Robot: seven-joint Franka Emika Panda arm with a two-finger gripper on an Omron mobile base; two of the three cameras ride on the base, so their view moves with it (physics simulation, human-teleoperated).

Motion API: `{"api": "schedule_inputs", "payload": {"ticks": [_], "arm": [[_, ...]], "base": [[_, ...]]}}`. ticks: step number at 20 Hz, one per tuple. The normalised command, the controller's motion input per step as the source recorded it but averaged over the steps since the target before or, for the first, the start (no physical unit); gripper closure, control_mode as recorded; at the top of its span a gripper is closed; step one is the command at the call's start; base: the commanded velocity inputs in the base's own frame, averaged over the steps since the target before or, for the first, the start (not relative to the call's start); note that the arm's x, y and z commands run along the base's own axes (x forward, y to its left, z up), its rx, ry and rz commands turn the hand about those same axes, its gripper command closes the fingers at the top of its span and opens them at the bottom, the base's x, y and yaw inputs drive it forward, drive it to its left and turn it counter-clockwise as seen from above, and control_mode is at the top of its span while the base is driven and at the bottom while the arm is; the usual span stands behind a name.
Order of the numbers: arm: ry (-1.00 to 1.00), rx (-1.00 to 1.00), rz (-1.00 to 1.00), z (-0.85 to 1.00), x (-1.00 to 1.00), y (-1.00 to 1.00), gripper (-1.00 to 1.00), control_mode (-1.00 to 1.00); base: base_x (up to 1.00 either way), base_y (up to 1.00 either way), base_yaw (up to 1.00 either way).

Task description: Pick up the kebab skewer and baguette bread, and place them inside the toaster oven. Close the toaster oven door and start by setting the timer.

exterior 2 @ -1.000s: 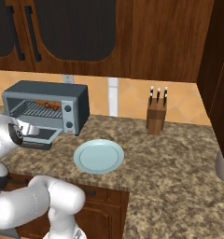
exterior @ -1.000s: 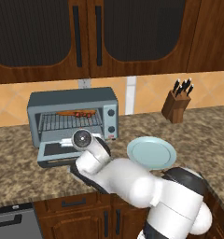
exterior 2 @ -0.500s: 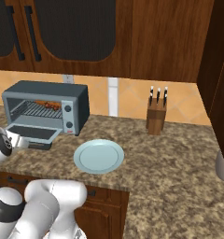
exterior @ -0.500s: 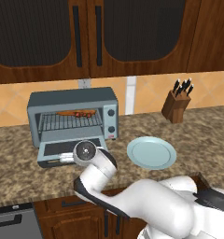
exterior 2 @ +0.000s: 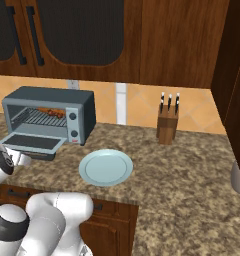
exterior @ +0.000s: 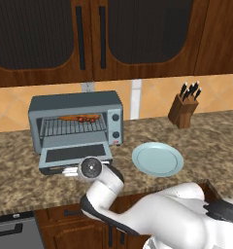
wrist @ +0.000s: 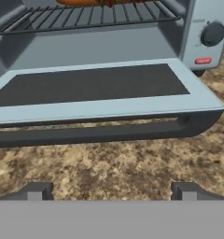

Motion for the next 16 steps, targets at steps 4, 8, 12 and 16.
{"api": "schedule_inputs", "payload": {"ticks": [4, 8, 12, 16], "arm": [[-0.01, 0.00, 0.00, -0.22, 0.00, 0.06, -1.00, -1.00], [-0.01, 0.00, 0.00, -0.17, 0.00, 0.06, -1.00, -1.00], [-0.04, 0.00, 0.00, -0.08, 0.08, 0.04, -1.00, -1.00], [-0.06, 0.00, 0.00, -0.08, 0.27, 0.09, -1.00, -1.00]], "base": [[0.00, 0.00, 0.00], [0.00, 0.00, 0.00], [0.00, 0.00, 0.00], [0.00, 0.00, 0.00]]}}
